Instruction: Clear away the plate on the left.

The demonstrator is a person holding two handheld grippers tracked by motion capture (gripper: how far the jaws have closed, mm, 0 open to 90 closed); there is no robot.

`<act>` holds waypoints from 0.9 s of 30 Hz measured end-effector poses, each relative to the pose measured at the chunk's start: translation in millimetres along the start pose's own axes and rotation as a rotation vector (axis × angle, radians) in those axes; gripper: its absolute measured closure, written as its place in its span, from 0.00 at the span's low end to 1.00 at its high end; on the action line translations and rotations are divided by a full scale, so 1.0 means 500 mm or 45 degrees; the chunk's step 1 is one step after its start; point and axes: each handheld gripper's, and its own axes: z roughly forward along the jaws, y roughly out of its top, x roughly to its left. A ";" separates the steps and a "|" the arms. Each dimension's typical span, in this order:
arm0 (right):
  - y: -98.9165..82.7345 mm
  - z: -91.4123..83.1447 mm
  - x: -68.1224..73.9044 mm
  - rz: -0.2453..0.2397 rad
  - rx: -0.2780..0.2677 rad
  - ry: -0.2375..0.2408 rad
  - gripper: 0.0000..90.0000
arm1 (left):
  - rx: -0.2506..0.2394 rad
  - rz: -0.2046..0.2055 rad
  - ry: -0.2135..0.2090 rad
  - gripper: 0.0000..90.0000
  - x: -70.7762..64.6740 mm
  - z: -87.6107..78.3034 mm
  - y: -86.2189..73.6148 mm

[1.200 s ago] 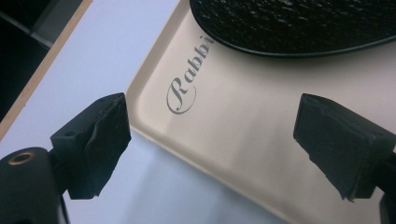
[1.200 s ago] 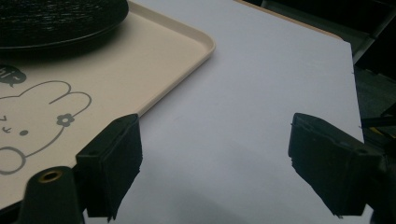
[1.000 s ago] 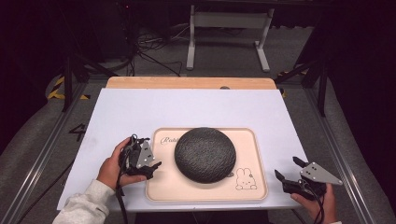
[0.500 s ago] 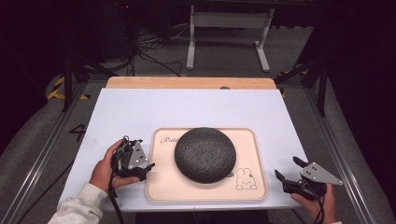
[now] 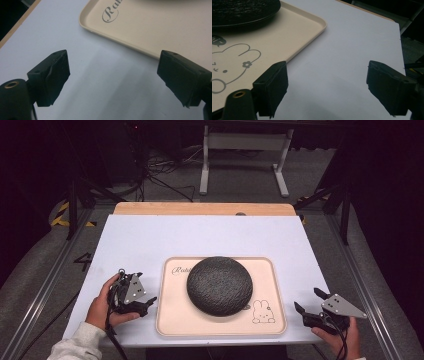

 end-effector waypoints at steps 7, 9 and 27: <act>0.000 0.001 0.000 -0.001 0.001 0.001 0.20 | -0.025 -0.084 0.009 0.13 0.004 -0.013 -0.029; 0.000 0.001 0.000 -0.002 0.000 0.002 0.20 | -0.031 -0.101 -0.002 0.14 0.006 -0.017 -0.040; -0.001 0.002 -0.004 0.008 -0.007 0.010 0.20 | -0.200 -0.421 -0.087 0.13 0.026 -0.062 -0.119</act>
